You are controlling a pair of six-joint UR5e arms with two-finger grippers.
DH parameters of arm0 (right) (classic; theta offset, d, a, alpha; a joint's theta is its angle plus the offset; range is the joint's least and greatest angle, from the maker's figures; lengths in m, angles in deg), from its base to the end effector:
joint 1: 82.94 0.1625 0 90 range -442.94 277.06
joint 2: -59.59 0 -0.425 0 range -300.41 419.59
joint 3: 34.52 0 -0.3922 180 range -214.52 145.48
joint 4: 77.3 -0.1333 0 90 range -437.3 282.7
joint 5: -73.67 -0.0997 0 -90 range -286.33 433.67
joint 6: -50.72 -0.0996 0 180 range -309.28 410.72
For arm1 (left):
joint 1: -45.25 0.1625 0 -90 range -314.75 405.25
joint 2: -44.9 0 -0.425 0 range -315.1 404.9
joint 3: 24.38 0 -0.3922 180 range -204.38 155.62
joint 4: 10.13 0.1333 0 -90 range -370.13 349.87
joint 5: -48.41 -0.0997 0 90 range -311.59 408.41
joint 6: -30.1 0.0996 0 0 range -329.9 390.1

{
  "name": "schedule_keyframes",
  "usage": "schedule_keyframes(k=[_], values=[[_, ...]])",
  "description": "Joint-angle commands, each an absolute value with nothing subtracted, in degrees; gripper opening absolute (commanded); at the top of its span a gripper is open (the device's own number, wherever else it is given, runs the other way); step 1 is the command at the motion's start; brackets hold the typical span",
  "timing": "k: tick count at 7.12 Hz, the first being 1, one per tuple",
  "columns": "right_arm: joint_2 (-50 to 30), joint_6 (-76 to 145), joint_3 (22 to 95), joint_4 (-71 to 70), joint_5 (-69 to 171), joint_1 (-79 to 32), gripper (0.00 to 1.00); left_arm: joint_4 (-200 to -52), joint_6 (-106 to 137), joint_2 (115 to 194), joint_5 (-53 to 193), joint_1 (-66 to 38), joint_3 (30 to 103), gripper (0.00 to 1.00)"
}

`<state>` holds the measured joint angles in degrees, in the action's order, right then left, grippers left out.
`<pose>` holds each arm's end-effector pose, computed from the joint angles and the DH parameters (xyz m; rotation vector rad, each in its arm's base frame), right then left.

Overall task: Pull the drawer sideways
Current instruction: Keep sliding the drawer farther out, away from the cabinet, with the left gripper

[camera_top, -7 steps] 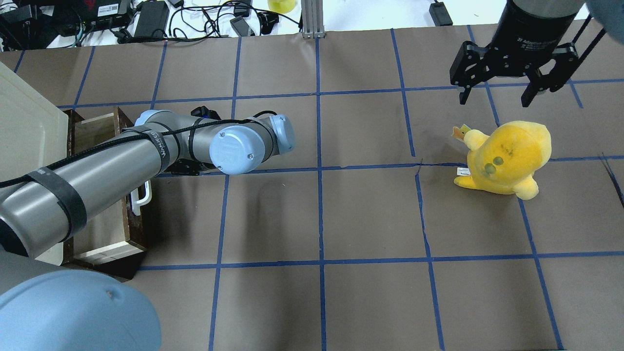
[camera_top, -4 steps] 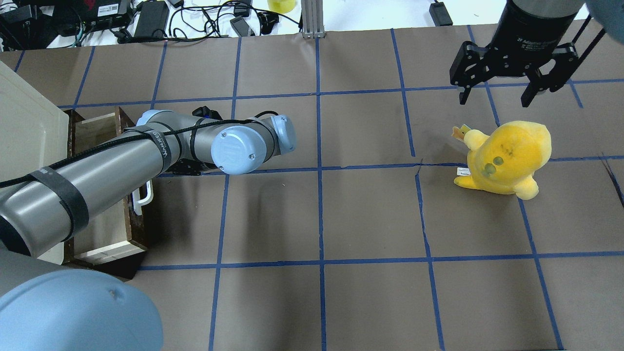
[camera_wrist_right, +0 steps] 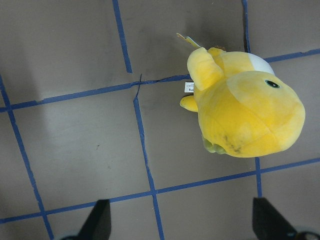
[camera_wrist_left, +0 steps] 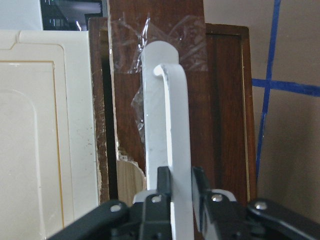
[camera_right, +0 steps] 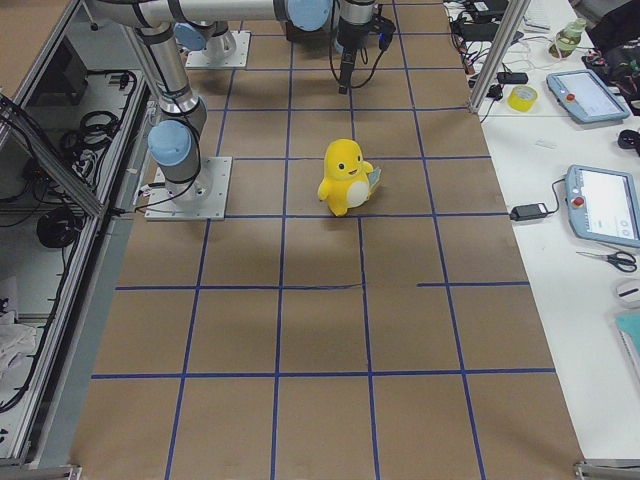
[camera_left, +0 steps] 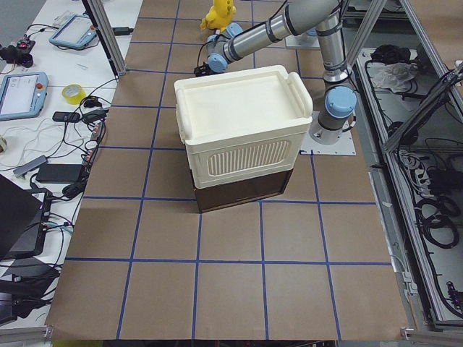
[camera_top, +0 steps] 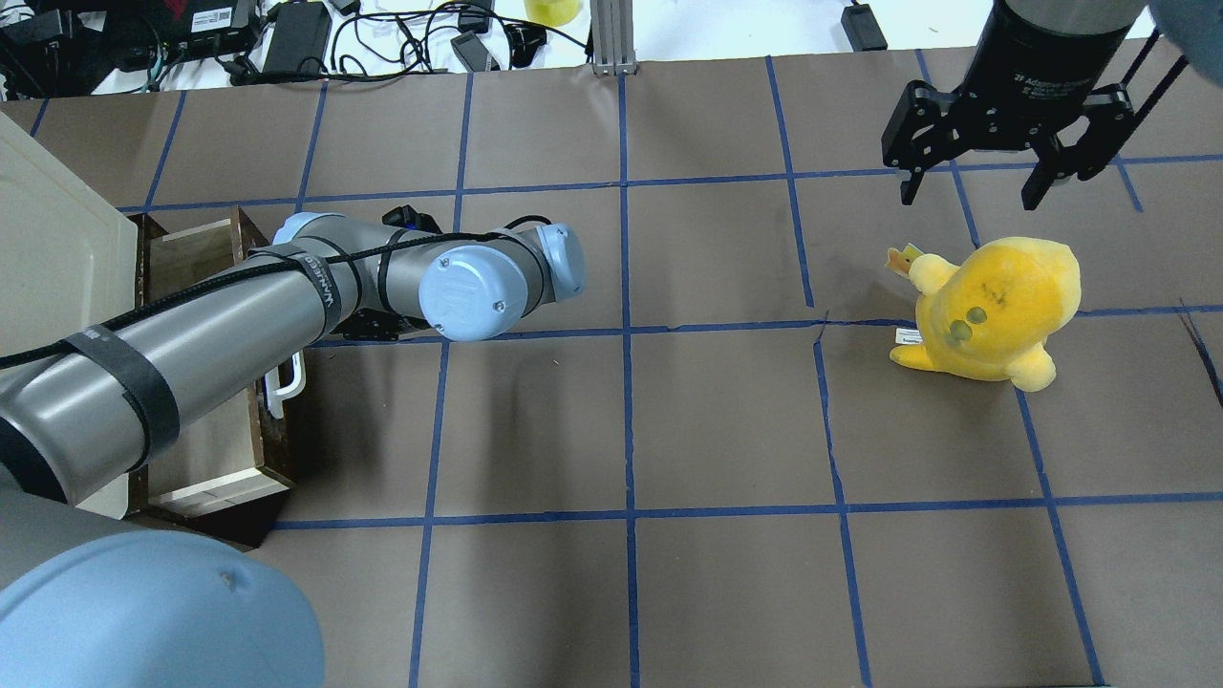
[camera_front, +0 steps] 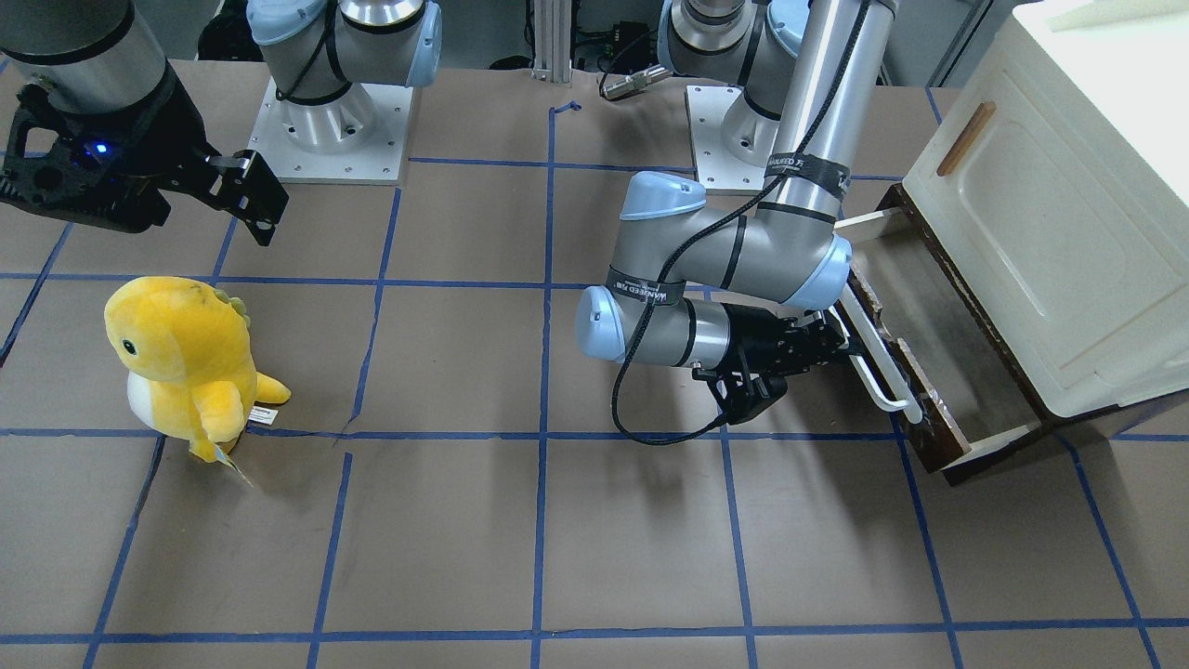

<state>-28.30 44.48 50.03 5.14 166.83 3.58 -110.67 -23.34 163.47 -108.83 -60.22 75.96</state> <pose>0.0973 -0.5061 0.5035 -0.2580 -3.0719 -0.1115 -0.1850 -0.5132 0.1886 -0.0625 1.8240 0.0061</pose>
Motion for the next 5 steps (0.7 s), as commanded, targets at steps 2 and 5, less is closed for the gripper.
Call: schedule_keyframes(k=[2,5], values=[[-28.3,44.5,50.0,5.1,166.8,3.6,1.0,-110.7,-23.3,163.5,-108.7,-60.3,75.9,0.0],[-28.3,44.5,50.0,5.1,166.8,3.5,1.0,-110.7,-23.3,163.5,-107.6,-60.8,75.1,0.0]])
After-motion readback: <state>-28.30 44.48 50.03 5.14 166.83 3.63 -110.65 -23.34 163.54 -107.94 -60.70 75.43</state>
